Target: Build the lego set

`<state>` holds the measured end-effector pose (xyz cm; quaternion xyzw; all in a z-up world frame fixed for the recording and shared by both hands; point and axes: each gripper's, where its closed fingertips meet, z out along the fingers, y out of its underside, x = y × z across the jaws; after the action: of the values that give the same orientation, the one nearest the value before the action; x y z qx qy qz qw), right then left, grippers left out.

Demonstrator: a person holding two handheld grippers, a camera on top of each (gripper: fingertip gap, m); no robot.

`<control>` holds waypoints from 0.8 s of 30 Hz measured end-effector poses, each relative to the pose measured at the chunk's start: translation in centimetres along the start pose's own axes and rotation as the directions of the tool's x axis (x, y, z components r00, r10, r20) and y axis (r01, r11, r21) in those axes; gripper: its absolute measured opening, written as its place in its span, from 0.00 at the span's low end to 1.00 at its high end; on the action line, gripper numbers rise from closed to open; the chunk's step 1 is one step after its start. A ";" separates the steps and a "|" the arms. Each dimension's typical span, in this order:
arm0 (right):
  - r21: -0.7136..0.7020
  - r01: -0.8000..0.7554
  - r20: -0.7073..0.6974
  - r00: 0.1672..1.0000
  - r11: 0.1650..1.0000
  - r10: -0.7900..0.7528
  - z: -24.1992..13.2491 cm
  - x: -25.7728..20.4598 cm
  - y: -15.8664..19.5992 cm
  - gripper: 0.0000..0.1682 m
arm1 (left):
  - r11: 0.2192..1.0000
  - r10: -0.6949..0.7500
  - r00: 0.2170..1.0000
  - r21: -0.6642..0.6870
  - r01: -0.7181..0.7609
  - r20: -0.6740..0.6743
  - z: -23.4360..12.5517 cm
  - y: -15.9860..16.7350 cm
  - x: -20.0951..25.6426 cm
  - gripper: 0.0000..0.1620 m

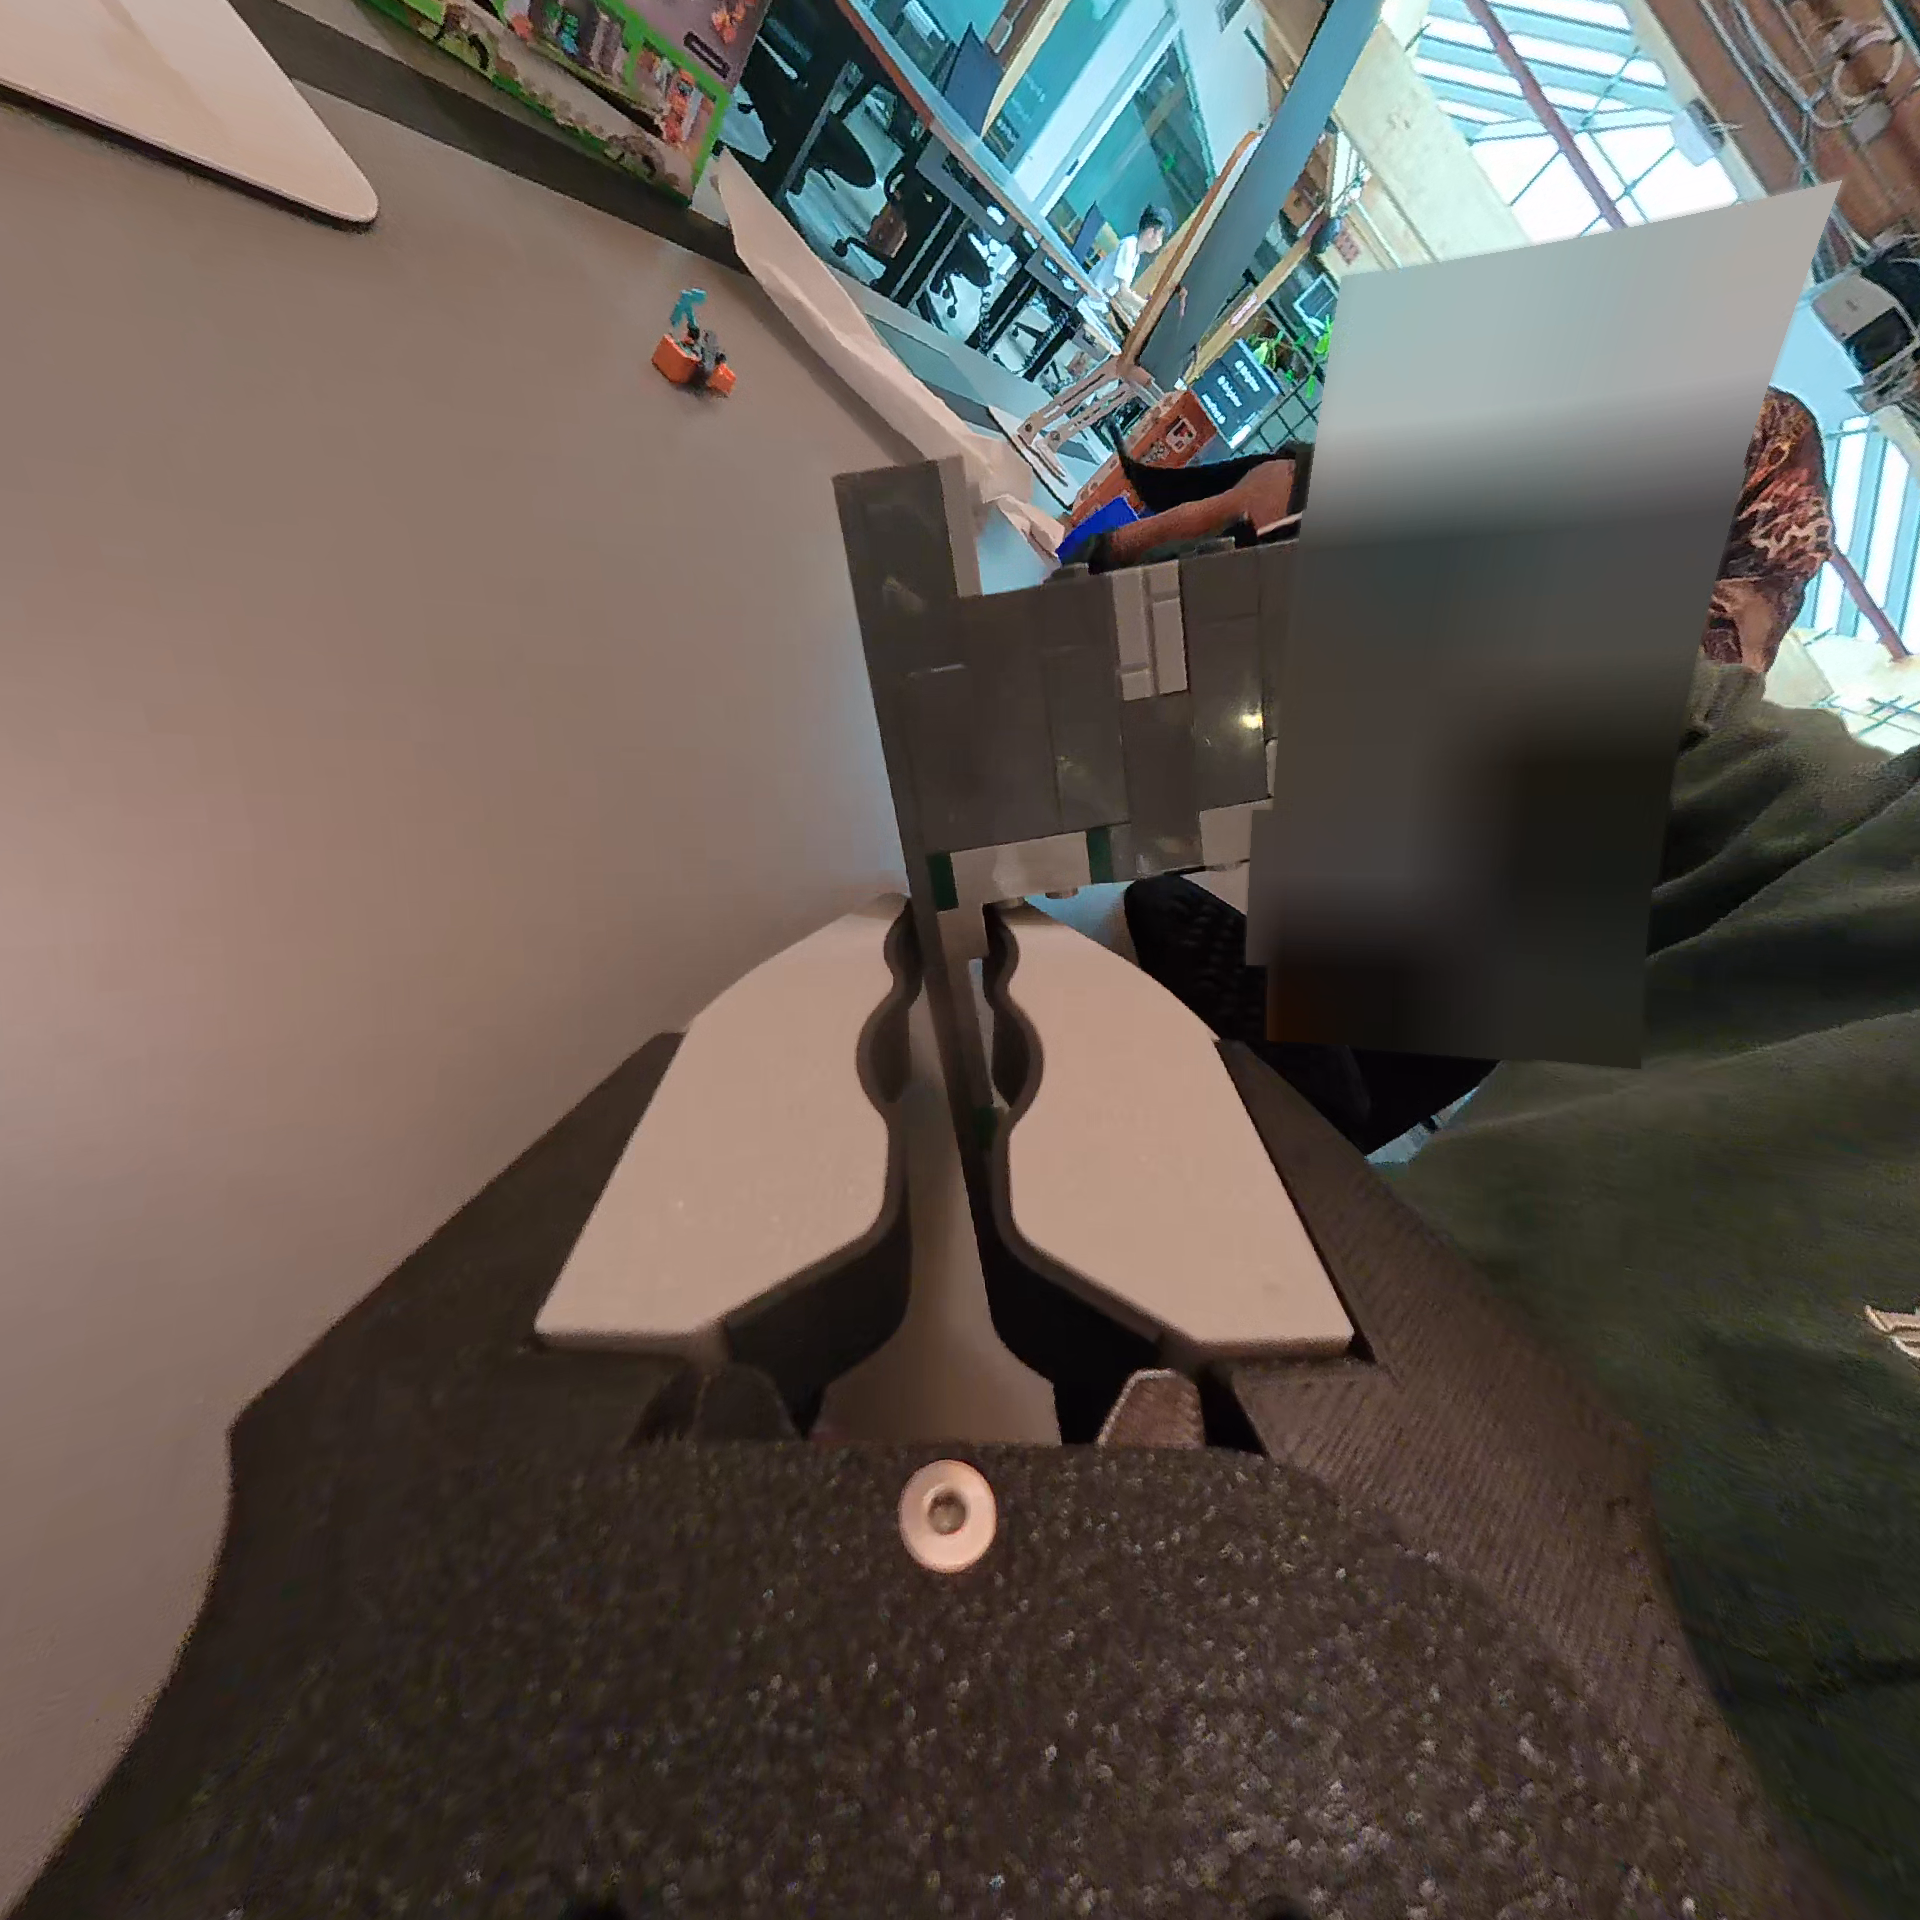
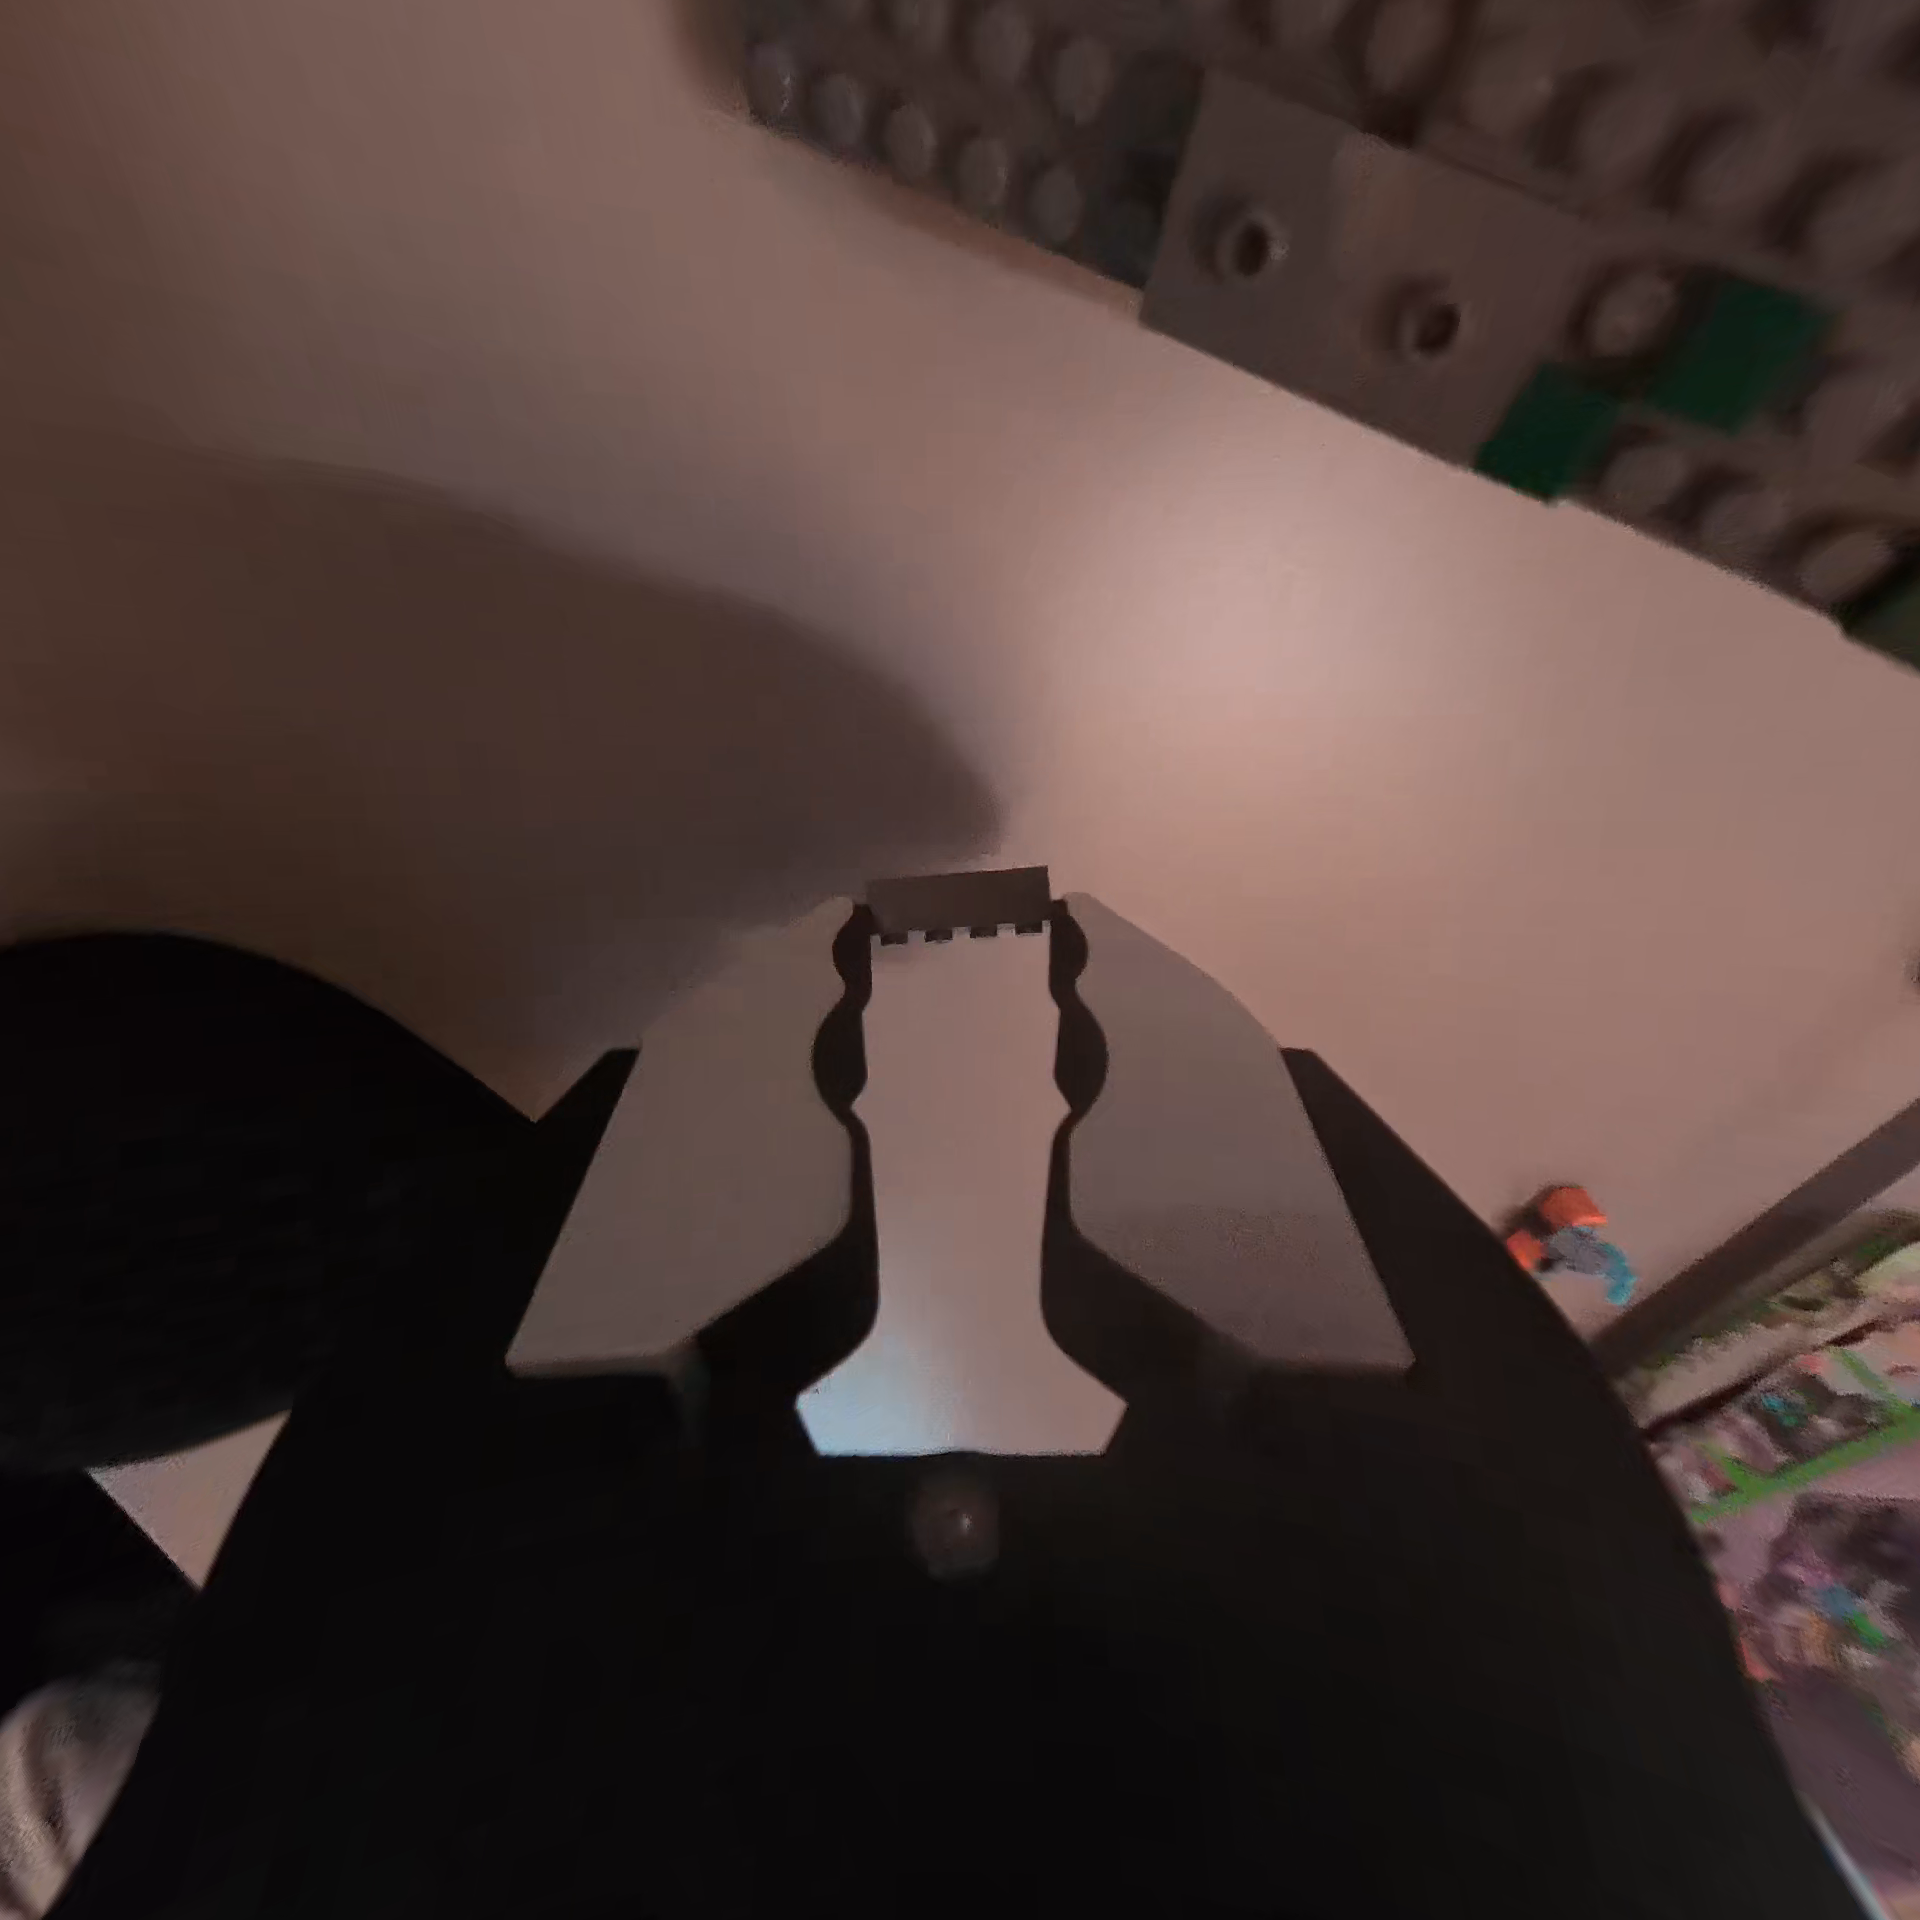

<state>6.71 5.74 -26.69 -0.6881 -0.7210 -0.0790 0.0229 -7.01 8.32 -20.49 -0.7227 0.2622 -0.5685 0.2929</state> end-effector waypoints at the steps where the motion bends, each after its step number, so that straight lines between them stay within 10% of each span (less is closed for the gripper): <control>1: -0.033 0.034 0.008 0.999 0.999 -0.034 0.2 0.0 0.0 0.19 | 1.000 -0.006 1.000 0.002 0.006 0.004 -0.1 0.0 -0.1 0.06; 17: 0.251 -0.070 0.039 0.997 0.965 0.063 -0.7 -0.4 -3.2 0.23 | 0.999 -0.038 0.999 0.006 0.038 0.023 -0.5 -0.3 -1.0 0.06; 24: 0.484 -0.613 0.281 0.785 0.624 0.552 -0.7 0.0 -1.9 0.13 | 0.999 -0.044 0.999 0.000 0.044 0.014 -0.4 -0.2 -0.9 0.06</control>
<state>4.75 5.56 -26.14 -0.8501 -0.4497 0.1803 0.2065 -7.56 9.03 -20.90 -0.7322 0.2443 -0.5697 0.2823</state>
